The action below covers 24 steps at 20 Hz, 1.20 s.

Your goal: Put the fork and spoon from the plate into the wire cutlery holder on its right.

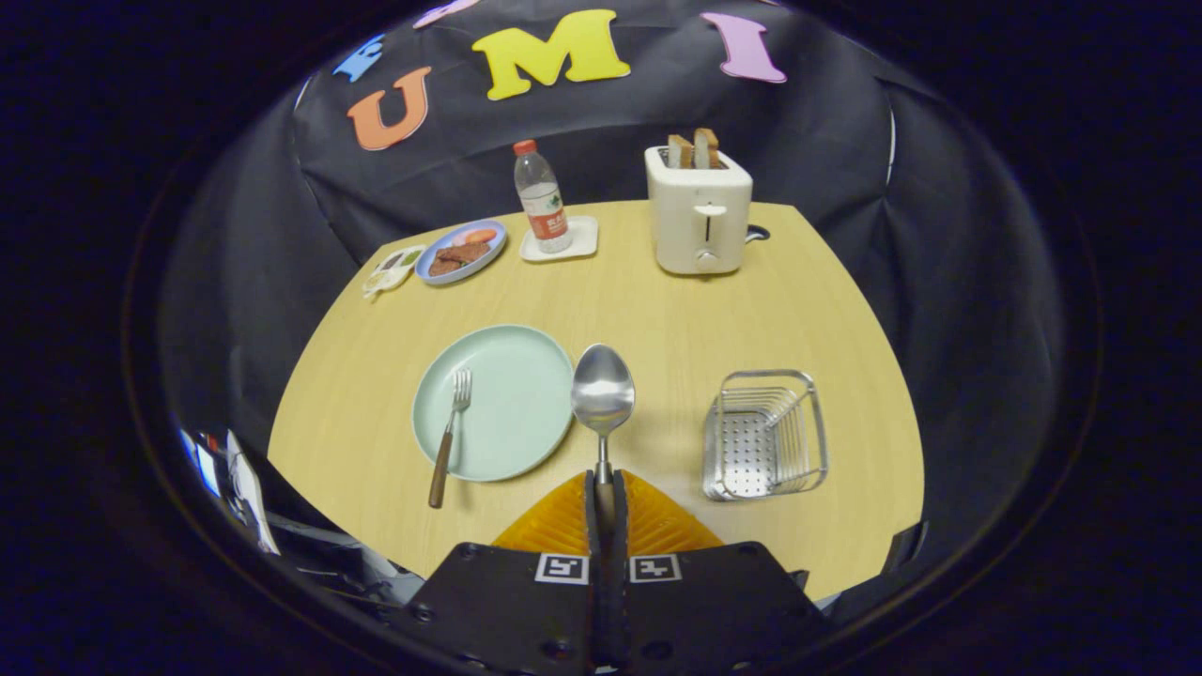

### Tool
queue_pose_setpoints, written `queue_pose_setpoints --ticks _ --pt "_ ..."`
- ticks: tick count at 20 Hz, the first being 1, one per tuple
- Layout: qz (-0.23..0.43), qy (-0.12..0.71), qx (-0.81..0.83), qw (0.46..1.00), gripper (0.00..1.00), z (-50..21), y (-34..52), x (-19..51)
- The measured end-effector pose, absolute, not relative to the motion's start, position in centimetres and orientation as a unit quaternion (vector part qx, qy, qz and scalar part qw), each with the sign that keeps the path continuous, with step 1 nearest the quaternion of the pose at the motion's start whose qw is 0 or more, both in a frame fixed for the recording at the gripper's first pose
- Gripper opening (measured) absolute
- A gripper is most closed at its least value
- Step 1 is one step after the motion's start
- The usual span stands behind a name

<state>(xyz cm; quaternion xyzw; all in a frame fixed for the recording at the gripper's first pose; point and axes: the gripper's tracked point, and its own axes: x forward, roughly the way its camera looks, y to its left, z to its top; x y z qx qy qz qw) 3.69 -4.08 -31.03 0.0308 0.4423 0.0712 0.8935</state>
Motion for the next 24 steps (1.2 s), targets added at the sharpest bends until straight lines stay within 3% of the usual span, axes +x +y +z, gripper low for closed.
queue_pose_setpoints --ticks 9,24 --pt "0.028 0.454 0.058 0.889 0.01 -30.2 -11.5 1.5" --pt "-0.002 0.471 0.065 0.880 0.02 -30.8 -13.8 3.5"
